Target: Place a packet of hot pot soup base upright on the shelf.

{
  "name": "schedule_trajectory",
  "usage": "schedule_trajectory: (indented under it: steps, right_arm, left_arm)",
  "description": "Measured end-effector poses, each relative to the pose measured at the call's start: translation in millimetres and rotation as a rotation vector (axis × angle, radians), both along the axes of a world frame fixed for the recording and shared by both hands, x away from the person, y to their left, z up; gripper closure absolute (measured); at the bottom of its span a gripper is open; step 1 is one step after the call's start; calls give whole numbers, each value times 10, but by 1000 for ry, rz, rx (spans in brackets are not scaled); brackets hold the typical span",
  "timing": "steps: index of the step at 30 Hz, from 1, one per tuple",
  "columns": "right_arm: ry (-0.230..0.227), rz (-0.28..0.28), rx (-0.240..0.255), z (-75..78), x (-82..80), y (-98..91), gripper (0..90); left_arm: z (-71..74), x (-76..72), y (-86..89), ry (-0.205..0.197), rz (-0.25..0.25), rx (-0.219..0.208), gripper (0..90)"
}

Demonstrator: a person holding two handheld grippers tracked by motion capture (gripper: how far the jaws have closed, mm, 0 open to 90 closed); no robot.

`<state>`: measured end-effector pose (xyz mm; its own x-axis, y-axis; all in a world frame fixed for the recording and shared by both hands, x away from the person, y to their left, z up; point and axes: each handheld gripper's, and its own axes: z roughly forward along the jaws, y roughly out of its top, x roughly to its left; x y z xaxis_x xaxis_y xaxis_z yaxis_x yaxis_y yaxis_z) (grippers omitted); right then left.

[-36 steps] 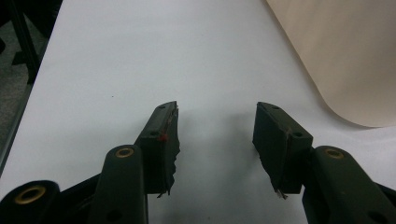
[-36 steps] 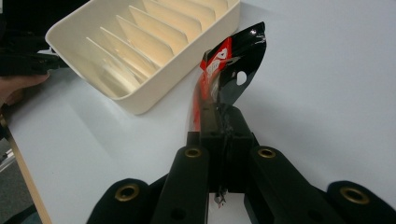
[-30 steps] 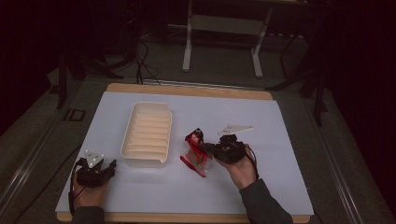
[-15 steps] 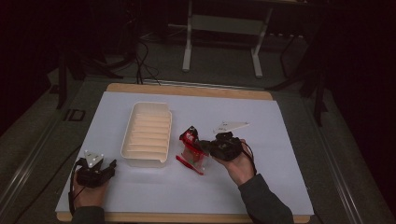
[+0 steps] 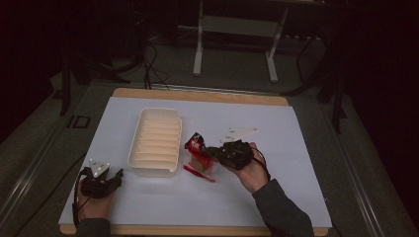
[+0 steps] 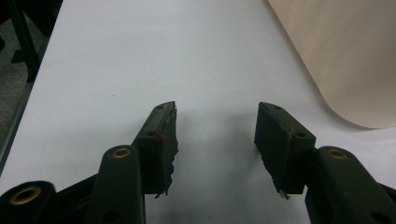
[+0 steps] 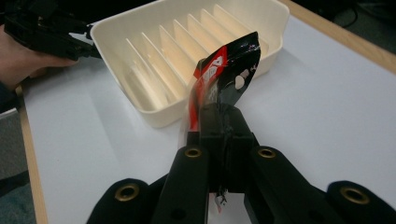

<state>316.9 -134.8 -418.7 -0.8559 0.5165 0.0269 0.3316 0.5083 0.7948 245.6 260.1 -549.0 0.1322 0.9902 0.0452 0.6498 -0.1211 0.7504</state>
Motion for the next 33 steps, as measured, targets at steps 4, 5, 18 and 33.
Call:
schedule_trajectory:
  steps: [4, 5, 18, 33]
  right_arm:
    - [-53, 48, -8, 69, -8, 28, 893]
    - [-67, 61, -7, 76, -11, 31, 893]
    - [-157, 162, -28, 159, -21, 92, 893]
    - [-183, 193, -27, 232, 100, 161, 893]
  left_arm:
    - [-2, 1, 0, -2, 0, -2, 488]
    - [-1, 0, 1, 0, 0, 0, 488]
    - [-3, 2, -1, 0, 0, -3, 487]
    - [-3, 4, 1, 1, -2, -3, 487]
